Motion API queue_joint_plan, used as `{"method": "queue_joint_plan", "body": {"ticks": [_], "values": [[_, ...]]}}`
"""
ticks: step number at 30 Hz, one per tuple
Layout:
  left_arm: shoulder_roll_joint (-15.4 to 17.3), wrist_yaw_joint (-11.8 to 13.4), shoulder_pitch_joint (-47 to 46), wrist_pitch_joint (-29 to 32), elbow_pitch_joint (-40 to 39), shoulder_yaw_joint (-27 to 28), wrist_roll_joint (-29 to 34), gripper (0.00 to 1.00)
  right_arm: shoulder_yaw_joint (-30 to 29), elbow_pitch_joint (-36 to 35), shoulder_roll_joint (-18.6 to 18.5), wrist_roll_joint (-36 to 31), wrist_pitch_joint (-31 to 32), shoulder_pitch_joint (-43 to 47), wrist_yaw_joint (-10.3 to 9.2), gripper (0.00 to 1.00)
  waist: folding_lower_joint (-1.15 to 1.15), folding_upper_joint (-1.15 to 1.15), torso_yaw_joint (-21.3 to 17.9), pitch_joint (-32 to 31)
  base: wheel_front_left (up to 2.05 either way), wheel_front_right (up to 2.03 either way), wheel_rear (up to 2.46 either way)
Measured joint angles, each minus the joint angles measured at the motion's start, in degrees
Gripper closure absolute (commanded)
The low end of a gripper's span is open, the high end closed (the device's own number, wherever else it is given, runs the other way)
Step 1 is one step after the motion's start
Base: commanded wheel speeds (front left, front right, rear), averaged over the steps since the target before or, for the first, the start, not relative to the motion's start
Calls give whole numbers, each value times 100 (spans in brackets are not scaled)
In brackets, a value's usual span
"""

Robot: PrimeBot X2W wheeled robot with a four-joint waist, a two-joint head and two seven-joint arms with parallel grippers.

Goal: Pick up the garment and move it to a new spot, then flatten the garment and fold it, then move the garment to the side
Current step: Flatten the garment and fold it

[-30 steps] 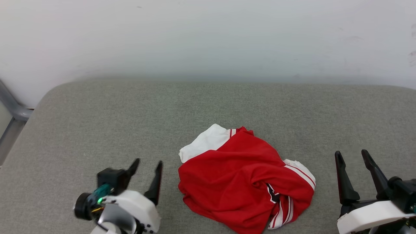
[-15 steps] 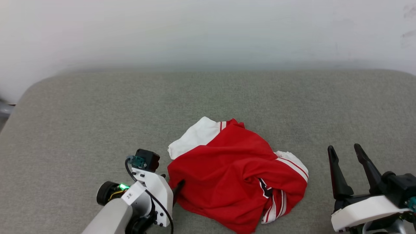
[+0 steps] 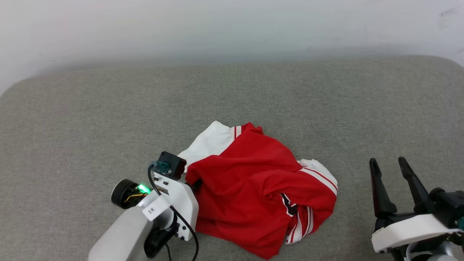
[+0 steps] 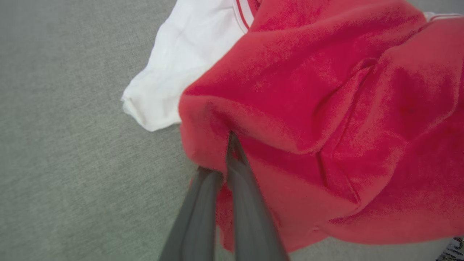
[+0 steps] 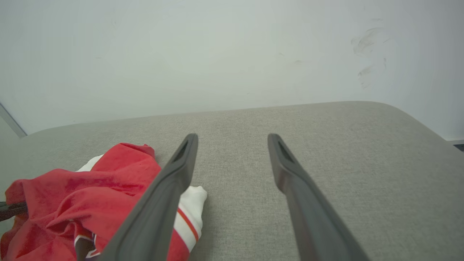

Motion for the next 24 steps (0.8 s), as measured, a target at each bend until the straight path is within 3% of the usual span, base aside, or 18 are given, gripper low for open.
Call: {"method": "queue_joint_plan", "body": {"ticks": [7, 13, 18, 24], "values": [[60, 248, 368, -201, -1224, -194, 247, 100, -244, 60, -1, -48, -11, 7, 0, 0, 0, 0, 175, -202, 0, 0, 0], [76, 285, 1072, 188, -2185, -779, 323, 100, -250, -7, 1, -91, 52, 41, 1, 0, -1, 0, 338, -367, 0, 0, 0], [-51, 154, 1511, 530, -2308, -1348, 210, 100, -172, -43, 1, -90, 102, 82, 0, 0, -1, 0, 399, -455, 0, 0, 0], [-236, 44, 1786, 634, -1929, -1783, 2, 100, -98, -14, 1, -66, 118, 106, 0, 0, -1, 0, 357, -566, 0, 0, 0]]}}
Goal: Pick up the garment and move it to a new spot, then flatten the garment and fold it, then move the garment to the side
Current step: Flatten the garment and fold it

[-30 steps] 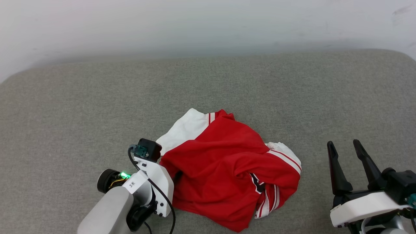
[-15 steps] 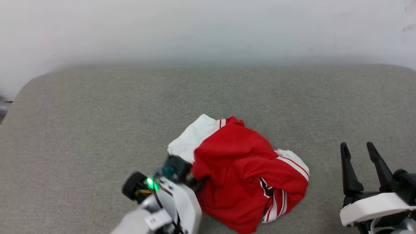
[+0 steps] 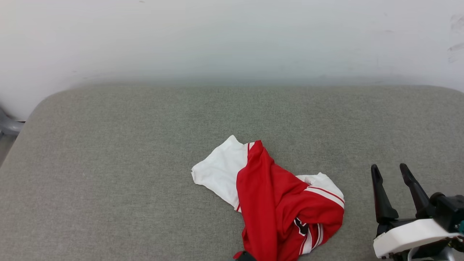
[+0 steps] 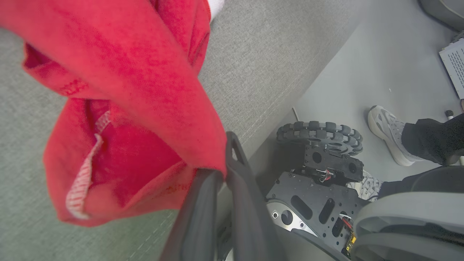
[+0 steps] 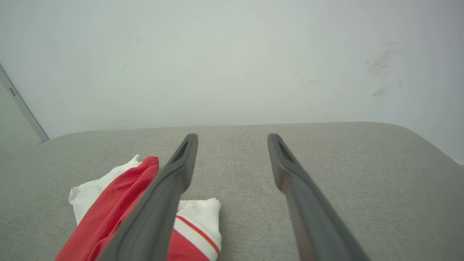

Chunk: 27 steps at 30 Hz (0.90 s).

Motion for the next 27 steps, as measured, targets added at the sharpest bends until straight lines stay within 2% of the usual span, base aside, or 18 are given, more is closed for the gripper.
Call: {"method": "queue_joint_plan", "body": {"ticks": [3, 4, 5, 9, 13, 21, 27], "values": [[-94, -13, 19, -93, 143, -44, -47, 99, -26, 9, 0, 30, 0, 74, 0, 0, 0, 0, -21, -69, 0, 0, 0], [-116, -20, 25, -149, 174, -58, -60, 43, -32, 13, -1, 31, 0, 92, 0, 0, 0, 0, -24, -90, 0, 0, 0], [-147, -25, 29, -205, 188, -58, -70, 0, -34, 14, -1, 35, 1, 113, 0, 0, 0, 0, -28, -108, 0, 0, 0], [-168, -13, -27, -433, 204, -27, 10, 0, -45, 31, 0, 38, 10, 130, 0, 0, 0, 0, -36, -168, 0, 0, 0], [-204, 80, -157, -928, 75, 129, 168, 0, -66, 42, 0, 46, 40, 139, 0, 0, 0, 0, -32, -230, 0, 0, 0], [-282, 508, -209, -2030, -127, 602, 404, 0, -135, -3, 0, 45, 101, 194, 0, 0, 0, 0, -16, -362, 0, 0, 0], [-229, 873, -293, -2415, -100, 1039, 437, 0, -158, -88, -1, 37, 151, 198, 0, 0, 0, 0, -17, -346, 0, 0, 0]]}}
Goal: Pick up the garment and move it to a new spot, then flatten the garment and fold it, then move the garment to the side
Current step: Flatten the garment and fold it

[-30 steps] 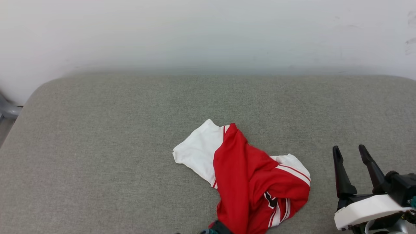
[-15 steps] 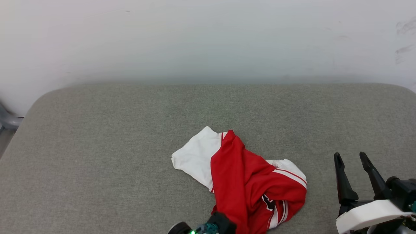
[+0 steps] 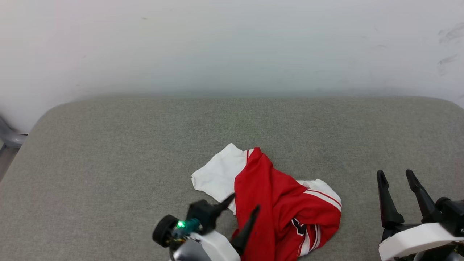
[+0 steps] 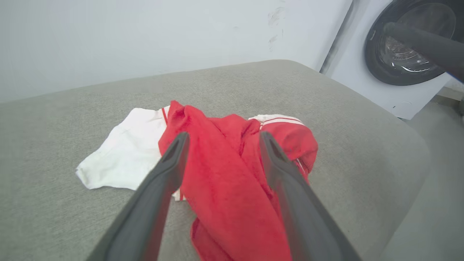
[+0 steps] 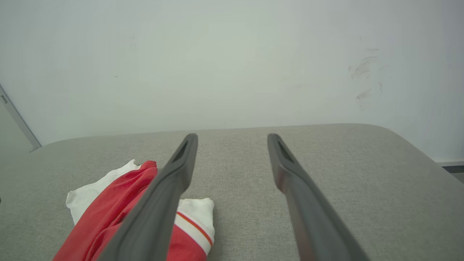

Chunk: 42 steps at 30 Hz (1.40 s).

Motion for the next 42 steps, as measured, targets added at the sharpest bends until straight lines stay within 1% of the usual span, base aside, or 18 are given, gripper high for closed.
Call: {"method": "queue_joint_plan", "body": {"ticks": [4, 7, 12, 17, 22, 25, 31, 32, 33, 36, 38, 42], "values": [[145, 144, -219, 143, 200, 336, -147, 0, 0, -62, 1, -2, 4, -4, 0, 0, 0, 0, -19, 90, 0, 0, 0], [307, 121, -436, 492, 425, 483, -310, 0, 18, -91, 1, -8, 10, -10, 0, 0, 0, 0, -54, 191, 0, 0, 0], [662, -67, -884, 1326, 787, 598, -537, 0, 59, -144, 1, 9, 0, -136, 0, 0, 1, 0, -142, 509, 0, 0, 0], [857, -315, -1350, 2058, 1194, 681, -837, 0, 88, -105, 0, 45, -78, -339, 0, 0, 1, 0, -260, 901, 0, 0, 0], [957, -498, -1809, 2552, 1666, 727, -1020, 0, 178, -22, 0, 80, -180, -578, 0, 0, 1, 0, -394, 1286, 0, 0, 0], [935, -593, -2016, 2770, 1897, 733, -1158, 0, 256, 70, 0, 194, -211, -683, 0, 0, 1, 0, -475, 1488, 0, 0, 0], [967, -822, -2418, 3243, 2092, 453, -1188, 0, 299, 256, 0, 245, -283, -796, 0, 0, 1, 0, -609, 1748, 0, 0, 0], [973, -844, -2459, 3340, 2109, 405, -1192, 64, 304, 282, 0, 245, -293, -810, 0, 0, 1, 0, -626, 1764, 0, 0, 0], [984, -862, -2499, 3396, 2126, 348, -1191, 100, 307, 307, 0, 246, -304, -827, 0, 0, 1, 0, -640, 1774, 0, 0, 0], [978, -903, -2557, 3439, 2145, 198, -1147, 100, 294, 335, 0, 252, -353, -844, 0, 0, 0, 0, -655, 1772, 0, 0, 0], [946, -913, -2549, 3273, 2167, 143, -1076, 100, 270, 355, 0, 250, -357, -856, 0, 0, 0, 0, -652, 1745, 0, 0, 0], [922, -736, -2420, 2891, 2190, 253, -1058, 100, 177, 381, 0, 249, -360, -854, 0, 0, 1, 0, -622, 1629, 0, 0, 0]]}}
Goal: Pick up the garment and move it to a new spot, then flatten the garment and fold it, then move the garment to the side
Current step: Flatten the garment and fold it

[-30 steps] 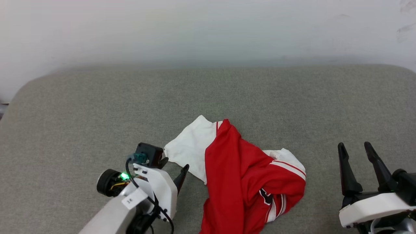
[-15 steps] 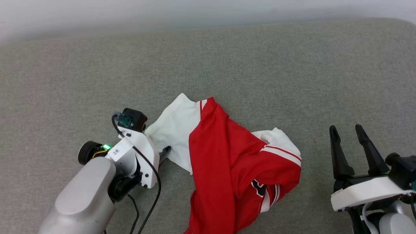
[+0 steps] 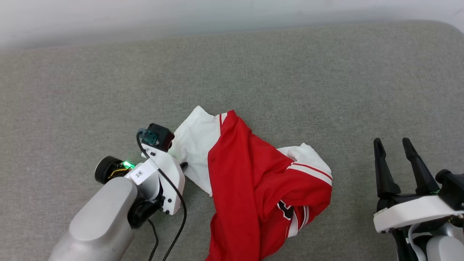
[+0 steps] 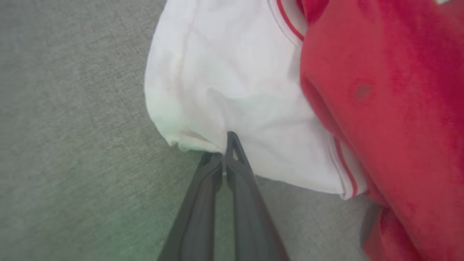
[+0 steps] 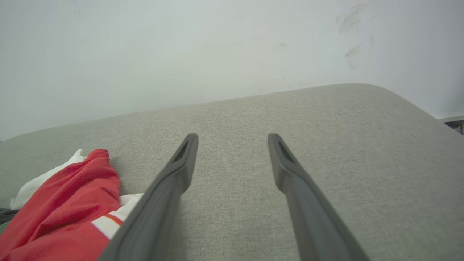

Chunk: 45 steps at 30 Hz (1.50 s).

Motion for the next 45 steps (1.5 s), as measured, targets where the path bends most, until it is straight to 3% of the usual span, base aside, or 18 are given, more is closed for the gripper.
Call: {"method": "queue_joint_plan", "body": {"ticks": [3, 8, 16, 21, 25, 26, 27, 28, 45], "values": [[101, 174, 172, -227, -194, 122, 0, 100, -96, 24, 0, -5, 9, 39, 0, 0, 0, 0, 54, -129, 0, 0, 0], [617, 511, 632, -399, -818, 405, -19, 100, -198, 22, 1, -4, 16, 125, 0, 0, 0, 0, 163, -342, 0, 0, 0], [1204, 1325, 1956, -491, -1715, 1062, -490, 100, -254, 35, 1, 8, 67, 320, 0, 0, 0, 0, 284, -637, 0, 0, 0], [1259, 1671, 2747, -666, -1883, 1393, -866, 100, -237, -10, 1, -16, 136, 336, 0, 0, 0, 0, 283, -718, 0, 0, 0], [1107, 1742, 3186, -898, -1871, 1456, -1025, 100, -265, -9, 1, -18, 167, 428, 0, 0, -1, 0, 280, -837, 0, 0, 0], [1053, 1739, 3231, -970, -1873, 1449, -1032, 69, -280, -2, 0, -18, 194, 450, 0, 0, 0, 0, 287, -861, 0, 0, 0], [971, 1735, 3262, -1038, -1874, 1457, -1074, 20, -290, -1, 1, -19, 208, 474, 0, 0, 0, 0, 297, -890, 0, 0, 0], [891, 1693, 3292, -1099, -1874, 1462, -1137, 0, -294, -3, 1, -31, 227, 494, 0, 0, 0, 0, 308, -921, 0, 0, 0], [391, 1688, 3088, -3646, -2231, 1577, -143, 0, -577, 328, 0, 433, 938, 643, 0, 0, -1, 0, 554, -1304, 0, 0, 0]]}}
